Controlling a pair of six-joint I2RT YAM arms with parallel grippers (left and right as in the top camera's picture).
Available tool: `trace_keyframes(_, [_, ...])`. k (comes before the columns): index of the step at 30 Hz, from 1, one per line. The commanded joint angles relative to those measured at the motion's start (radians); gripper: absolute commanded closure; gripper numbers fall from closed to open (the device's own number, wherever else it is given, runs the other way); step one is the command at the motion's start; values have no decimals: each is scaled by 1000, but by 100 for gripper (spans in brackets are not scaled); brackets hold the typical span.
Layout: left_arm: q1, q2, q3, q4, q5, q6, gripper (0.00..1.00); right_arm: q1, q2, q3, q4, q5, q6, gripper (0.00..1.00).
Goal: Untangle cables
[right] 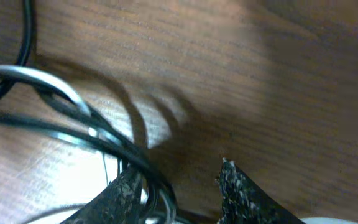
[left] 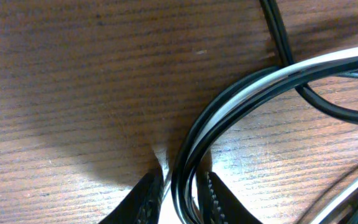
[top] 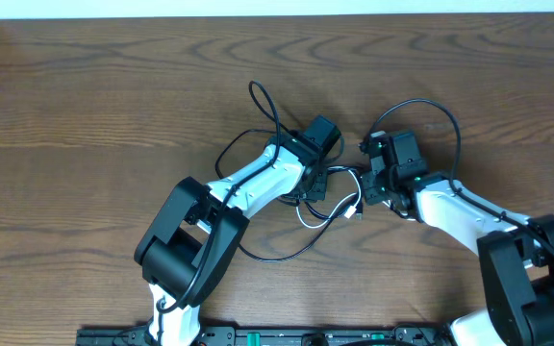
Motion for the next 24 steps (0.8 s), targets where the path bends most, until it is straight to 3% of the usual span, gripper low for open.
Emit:
trace_keyframes(1, [0, 69, -16, -11, -32, -5, 75, 17, 37, -14, -1, 116, 46, 62])
trace_keyframes(11, [8, 69, -17, -214, -397, -96, 71, 15, 126, -18, -13, 301, 75, 62])
trace_keyframes(24, [127, 69, -17, -317, -399, -96, 68, 0, 151, -18, -50, 492, 108, 61])
